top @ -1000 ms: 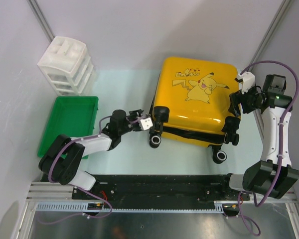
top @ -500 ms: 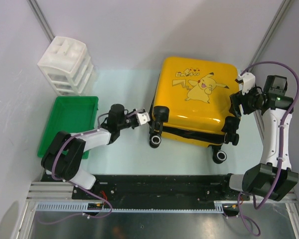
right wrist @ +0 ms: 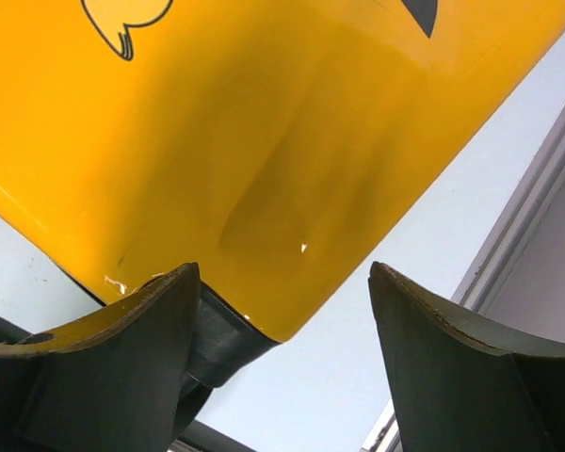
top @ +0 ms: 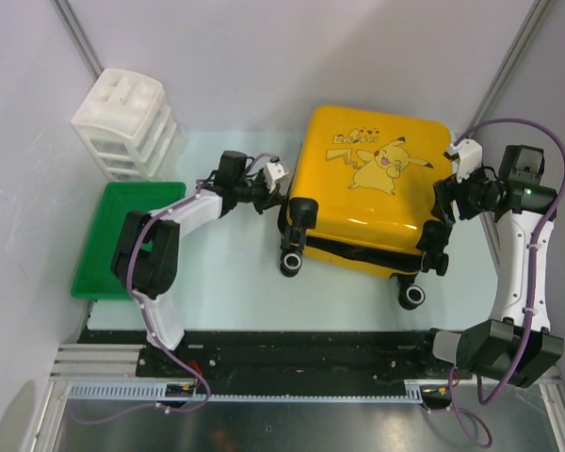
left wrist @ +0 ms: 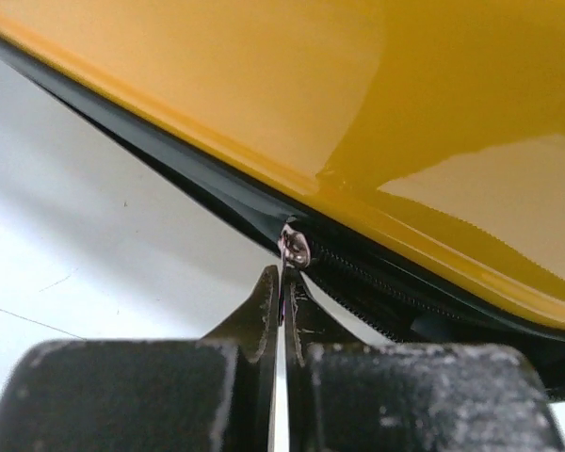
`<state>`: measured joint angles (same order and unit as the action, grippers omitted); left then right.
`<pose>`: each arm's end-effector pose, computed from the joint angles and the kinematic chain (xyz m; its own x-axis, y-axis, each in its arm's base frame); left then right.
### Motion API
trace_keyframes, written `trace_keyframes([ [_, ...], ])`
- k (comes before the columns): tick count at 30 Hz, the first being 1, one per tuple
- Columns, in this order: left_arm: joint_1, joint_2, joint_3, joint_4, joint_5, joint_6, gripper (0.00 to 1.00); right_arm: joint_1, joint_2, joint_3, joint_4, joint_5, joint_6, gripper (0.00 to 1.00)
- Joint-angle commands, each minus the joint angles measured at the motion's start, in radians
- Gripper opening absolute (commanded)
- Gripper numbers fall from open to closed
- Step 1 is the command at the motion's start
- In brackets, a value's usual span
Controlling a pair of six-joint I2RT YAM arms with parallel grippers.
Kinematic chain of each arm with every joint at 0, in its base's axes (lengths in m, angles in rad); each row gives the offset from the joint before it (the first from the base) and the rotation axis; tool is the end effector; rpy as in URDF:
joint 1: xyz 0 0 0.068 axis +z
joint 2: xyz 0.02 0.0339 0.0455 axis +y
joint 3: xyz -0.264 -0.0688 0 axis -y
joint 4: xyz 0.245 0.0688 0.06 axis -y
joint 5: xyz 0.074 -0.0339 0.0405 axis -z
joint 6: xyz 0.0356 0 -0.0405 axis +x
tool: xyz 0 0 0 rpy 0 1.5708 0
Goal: Open, take out, and arrange the luggage
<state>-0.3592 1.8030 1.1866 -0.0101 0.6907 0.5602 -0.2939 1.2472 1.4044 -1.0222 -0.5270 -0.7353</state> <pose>0.3642 -0.1610 0.2183 -0.0643 0.4616 -0.8847 0.9305 0.3481 0.1140 0.2316 -0.0514 0.3817 -0.4988 -0.4548 -0.7378 -0.5345 0.8315 -0.1512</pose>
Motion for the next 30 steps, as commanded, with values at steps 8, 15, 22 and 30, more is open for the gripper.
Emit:
trace_keyframes([
  [8,0.049,0.108,0.252,0.032,-0.062,-0.218,0.4,-0.008,0.014,-0.01,-0.033,0.002,-0.024,0.77],
  [15,0.161,-0.053,0.229,-0.2,-0.059,-0.269,0.86,-0.214,0.069,0.002,0.082,-0.079,0.059,0.74],
  [22,0.209,-0.283,0.049,-0.343,-0.036,-0.331,0.9,-0.194,0.141,-0.054,0.112,0.007,0.039,0.68],
  [30,0.216,-0.471,-0.163,-0.349,0.032,-0.554,0.89,-0.079,0.132,-0.346,0.33,-0.102,-0.041,0.66],
])
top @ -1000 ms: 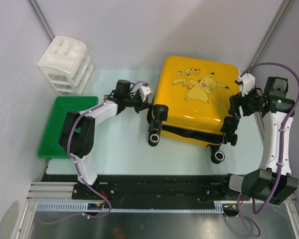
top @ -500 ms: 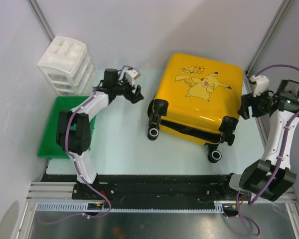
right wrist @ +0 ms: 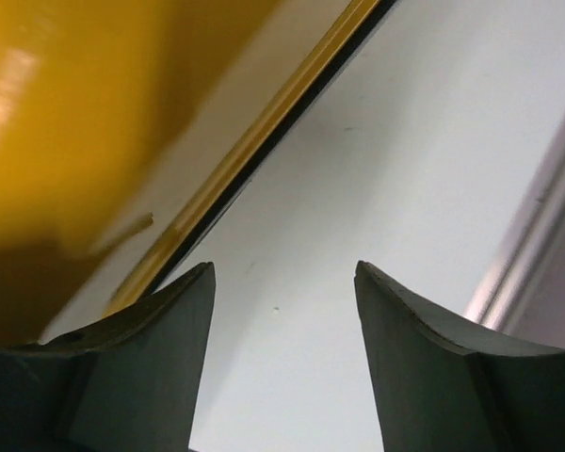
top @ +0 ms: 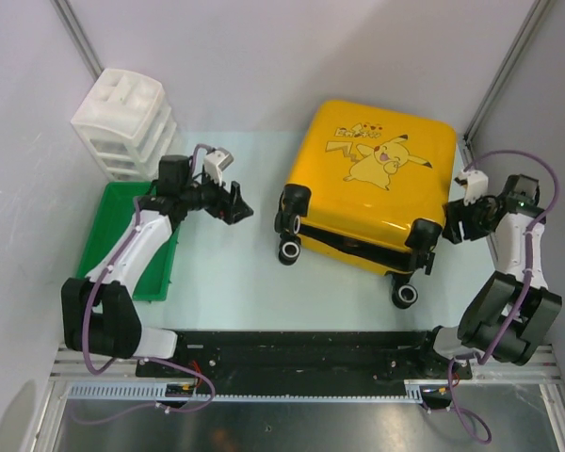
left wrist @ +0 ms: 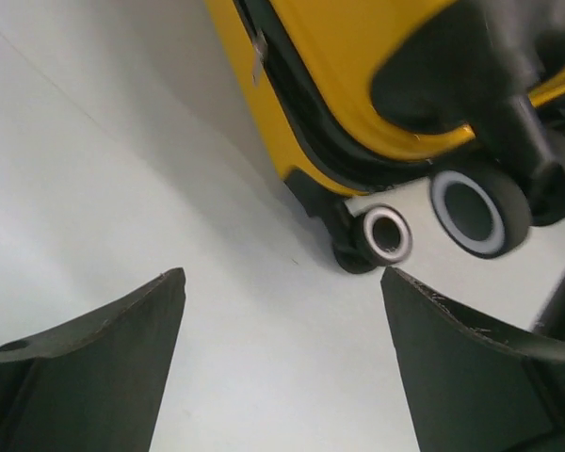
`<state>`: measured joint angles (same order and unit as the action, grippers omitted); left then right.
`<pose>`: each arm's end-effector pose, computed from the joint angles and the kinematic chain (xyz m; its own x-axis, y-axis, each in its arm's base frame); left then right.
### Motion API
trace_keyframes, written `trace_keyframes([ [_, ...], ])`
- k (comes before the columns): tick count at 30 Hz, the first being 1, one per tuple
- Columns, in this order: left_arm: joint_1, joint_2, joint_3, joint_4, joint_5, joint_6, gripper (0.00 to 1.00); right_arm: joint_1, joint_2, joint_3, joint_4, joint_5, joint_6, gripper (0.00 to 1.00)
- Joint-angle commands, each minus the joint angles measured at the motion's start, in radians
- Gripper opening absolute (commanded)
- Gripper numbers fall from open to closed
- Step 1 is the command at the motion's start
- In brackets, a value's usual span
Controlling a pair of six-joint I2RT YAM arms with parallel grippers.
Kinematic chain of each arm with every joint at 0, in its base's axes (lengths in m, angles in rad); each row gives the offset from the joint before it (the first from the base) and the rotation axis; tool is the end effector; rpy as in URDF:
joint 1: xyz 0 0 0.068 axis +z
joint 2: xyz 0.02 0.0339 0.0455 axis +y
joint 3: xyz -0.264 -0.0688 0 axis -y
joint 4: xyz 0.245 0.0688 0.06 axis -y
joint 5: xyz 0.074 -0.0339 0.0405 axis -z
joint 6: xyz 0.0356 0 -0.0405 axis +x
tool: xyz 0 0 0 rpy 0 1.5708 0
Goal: Open, take out, and arrange the luggage
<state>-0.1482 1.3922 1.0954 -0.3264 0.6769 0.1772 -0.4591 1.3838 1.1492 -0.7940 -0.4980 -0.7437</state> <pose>0.3009 -0.0675 0.2996 -0.4592 0.2075 -0.8637 0.7102 0.6698 -0.2167 0.2563 -0.1077 0.2841 -0.6791 -0.3278 -0.6568 -0.3960 0.9170 -0.0482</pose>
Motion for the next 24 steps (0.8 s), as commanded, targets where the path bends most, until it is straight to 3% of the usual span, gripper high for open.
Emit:
trace_keyframes([
  [1,0.007,-0.073,-0.086,-0.031,0.043,-0.204,0.89,0.098,-0.005,-0.107,0.104,-0.152,-0.037,0.66],
  [5,0.054,-0.148,-0.152,-0.013,0.064,-0.333,0.9,0.195,-0.06,-0.21,0.108,-0.231,-0.057,0.67],
  [9,0.145,-0.197,-0.201,0.009,-0.019,-0.548,0.93,0.353,-0.187,-0.31,0.171,-0.206,-0.05,0.68],
  [13,0.145,-0.278,-0.265,0.018,-0.1,-0.66,0.93,0.591,-0.326,-0.376,0.243,-0.14,0.036,0.69],
  [14,0.145,-0.292,-0.278,0.027,-0.117,-0.688,0.93,0.709,-0.348,-0.385,0.257,-0.122,0.078,0.7],
  [17,0.145,-0.324,-0.322,0.036,-0.152,-0.728,0.92,0.909,-0.434,-0.388,0.288,-0.041,0.131,0.72],
  [20,0.099,-0.329,-0.336,0.047,-0.221,-0.768,0.91,0.951,-0.546,-0.379,0.283,0.004,0.156,0.79],
  [24,-0.041,-0.303,-0.351,0.128,-0.307,-0.869,0.93,0.892,-0.627,-0.341,0.213,0.062,0.145,0.82],
])
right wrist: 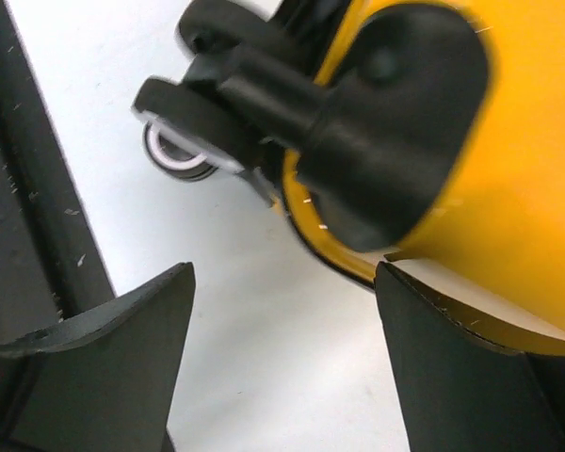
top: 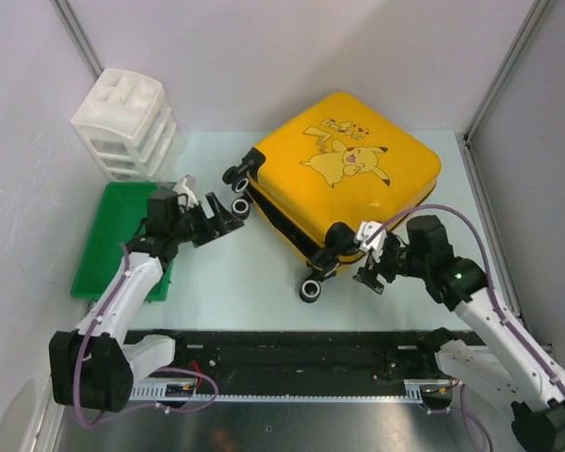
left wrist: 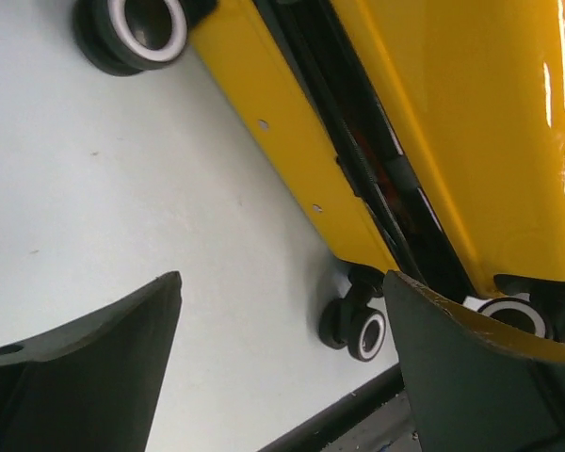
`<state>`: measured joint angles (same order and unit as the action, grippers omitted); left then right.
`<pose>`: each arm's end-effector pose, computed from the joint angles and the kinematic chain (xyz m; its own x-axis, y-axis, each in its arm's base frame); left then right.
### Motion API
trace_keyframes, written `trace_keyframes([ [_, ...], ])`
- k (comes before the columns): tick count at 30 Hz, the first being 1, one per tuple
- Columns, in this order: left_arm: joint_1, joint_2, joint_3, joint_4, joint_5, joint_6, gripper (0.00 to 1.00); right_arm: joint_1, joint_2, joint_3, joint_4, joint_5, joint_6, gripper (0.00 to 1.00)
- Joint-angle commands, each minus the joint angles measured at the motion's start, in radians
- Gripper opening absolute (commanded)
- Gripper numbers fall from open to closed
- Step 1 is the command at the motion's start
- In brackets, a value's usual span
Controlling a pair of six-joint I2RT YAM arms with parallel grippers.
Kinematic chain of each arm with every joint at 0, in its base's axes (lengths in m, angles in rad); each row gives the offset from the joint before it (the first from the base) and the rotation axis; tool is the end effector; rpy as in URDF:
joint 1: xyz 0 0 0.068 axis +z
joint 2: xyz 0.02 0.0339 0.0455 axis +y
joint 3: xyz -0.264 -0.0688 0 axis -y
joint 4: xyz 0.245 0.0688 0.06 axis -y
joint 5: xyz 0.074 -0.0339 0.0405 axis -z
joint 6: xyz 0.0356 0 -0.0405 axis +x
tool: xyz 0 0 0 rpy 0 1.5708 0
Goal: Open, take out, and arrange the luggage
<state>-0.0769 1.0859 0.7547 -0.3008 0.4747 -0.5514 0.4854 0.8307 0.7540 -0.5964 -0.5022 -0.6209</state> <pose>0.2315 -0.0342 0.2617 -0.7301 -0.4111 -0.5458 0.0628 0.7550 -0.6527 0.1451 0.0959 0.2839 -0.0169 -0.5854 -0.8105 -0.9242 0.3185 -0.2108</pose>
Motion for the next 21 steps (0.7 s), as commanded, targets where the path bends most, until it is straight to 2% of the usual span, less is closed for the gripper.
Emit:
trace_keyframes([
  [1,-0.141,0.012,-0.008,0.142,-0.122,-0.162,0.93,-0.083,-0.087,0.059,0.004,0.067,0.023,0.83],
  [3,-0.211,0.054,0.011,0.164,-0.197,-0.212,0.94,-0.19,-0.103,0.079,-0.017,0.042,0.013,0.84],
  [13,-0.389,0.287,0.117,0.189,-0.228,-0.262,0.95,-0.658,0.008,0.182,-0.005,-0.15,-0.011,0.87],
  [21,-0.416,0.434,0.146,0.192,-0.249,-0.272,0.93,-0.827,0.051,0.199,-0.031,-0.266,-0.053,0.87],
])
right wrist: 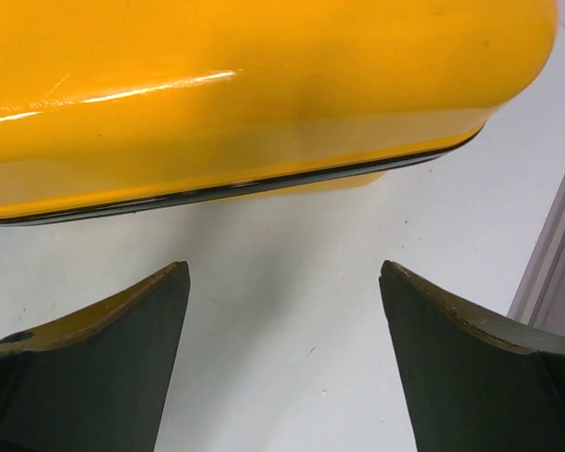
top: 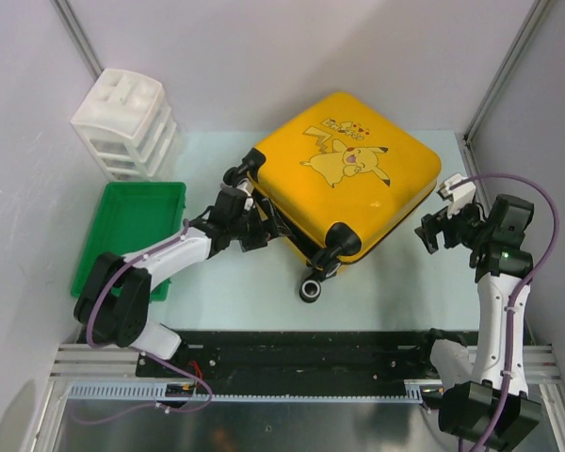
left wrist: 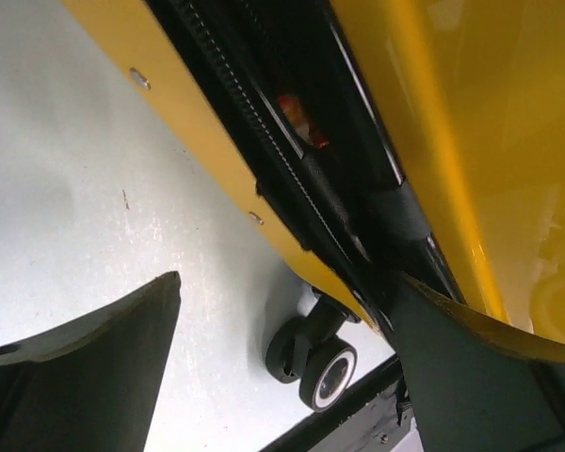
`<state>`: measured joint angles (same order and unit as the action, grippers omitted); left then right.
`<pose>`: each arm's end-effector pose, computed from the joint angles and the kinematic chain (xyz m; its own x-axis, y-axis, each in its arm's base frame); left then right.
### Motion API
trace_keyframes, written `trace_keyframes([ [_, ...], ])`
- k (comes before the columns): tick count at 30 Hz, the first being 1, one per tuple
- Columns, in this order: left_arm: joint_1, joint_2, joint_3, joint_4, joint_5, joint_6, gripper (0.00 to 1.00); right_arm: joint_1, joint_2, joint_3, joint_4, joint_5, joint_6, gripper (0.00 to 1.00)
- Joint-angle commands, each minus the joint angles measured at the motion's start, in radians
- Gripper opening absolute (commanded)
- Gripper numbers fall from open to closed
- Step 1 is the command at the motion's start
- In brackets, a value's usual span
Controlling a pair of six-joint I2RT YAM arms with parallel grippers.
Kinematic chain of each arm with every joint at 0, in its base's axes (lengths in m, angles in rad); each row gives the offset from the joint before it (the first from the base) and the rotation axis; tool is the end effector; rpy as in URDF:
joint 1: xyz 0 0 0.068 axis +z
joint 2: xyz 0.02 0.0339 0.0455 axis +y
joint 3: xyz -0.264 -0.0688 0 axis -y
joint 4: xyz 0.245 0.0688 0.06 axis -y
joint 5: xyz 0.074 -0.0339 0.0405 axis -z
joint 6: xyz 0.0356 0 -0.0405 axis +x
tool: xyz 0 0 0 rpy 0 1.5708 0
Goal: Open, take out, and arrange the luggage
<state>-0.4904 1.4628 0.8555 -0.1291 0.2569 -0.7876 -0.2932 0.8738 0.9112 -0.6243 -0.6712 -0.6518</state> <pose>0.2668 -0.1527 0.2126 -0.8585 -0.3186 -0.4018 0.0187 0.7636 -0.6454 0.1768 -0.0302 0.3286 -0.2580 -0.4183 -0.8709 -0.5358 0.8120 -0.2313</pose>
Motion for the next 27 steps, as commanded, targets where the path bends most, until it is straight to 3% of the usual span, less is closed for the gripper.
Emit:
trace_keyframes([
  [1,-0.005,0.07,0.053,0.02,-0.028,-0.032,0.93,-0.06,0.011,0.041,-0.009,-0.105,-0.023,0.87],
  [9,-0.037,0.175,0.103,-0.001,-0.097,-0.05,0.92,-0.145,0.017,0.041,-0.052,-0.146,-0.057,0.86],
  [12,-0.06,0.202,0.142,-0.023,-0.119,-0.055,0.87,-0.155,0.022,0.041,-0.043,-0.153,-0.051,0.86],
  [18,-0.122,0.245,0.186,-0.09,-0.16,0.051,0.54,-0.184,0.033,0.043,0.014,-0.137,0.003,0.86],
  [19,-0.122,0.232,0.175,-0.098,-0.148,0.073,0.43,-0.202,0.033,0.043,0.014,-0.143,-0.002,0.86],
  [21,-0.122,0.208,0.133,-0.104,-0.143,0.124,0.31,-0.221,0.033,0.054,-0.003,-0.152,-0.017,0.85],
  [22,-0.122,0.197,0.12,-0.109,-0.142,0.148,0.16,-0.245,0.034,0.06,-0.011,-0.163,-0.029,0.86],
  [23,-0.122,0.173,0.103,-0.137,-0.142,0.172,0.09,-0.259,0.036,0.066,-0.018,-0.171,-0.037,0.86],
  [25,-0.122,0.153,0.099,-0.177,-0.143,0.246,0.0,-0.294,0.04,0.09,-0.055,-0.206,-0.061,0.85],
  [27,-0.12,0.12,0.097,-0.237,-0.154,0.338,0.0,-0.357,0.047,0.11,-0.09,-0.232,-0.091,0.86],
])
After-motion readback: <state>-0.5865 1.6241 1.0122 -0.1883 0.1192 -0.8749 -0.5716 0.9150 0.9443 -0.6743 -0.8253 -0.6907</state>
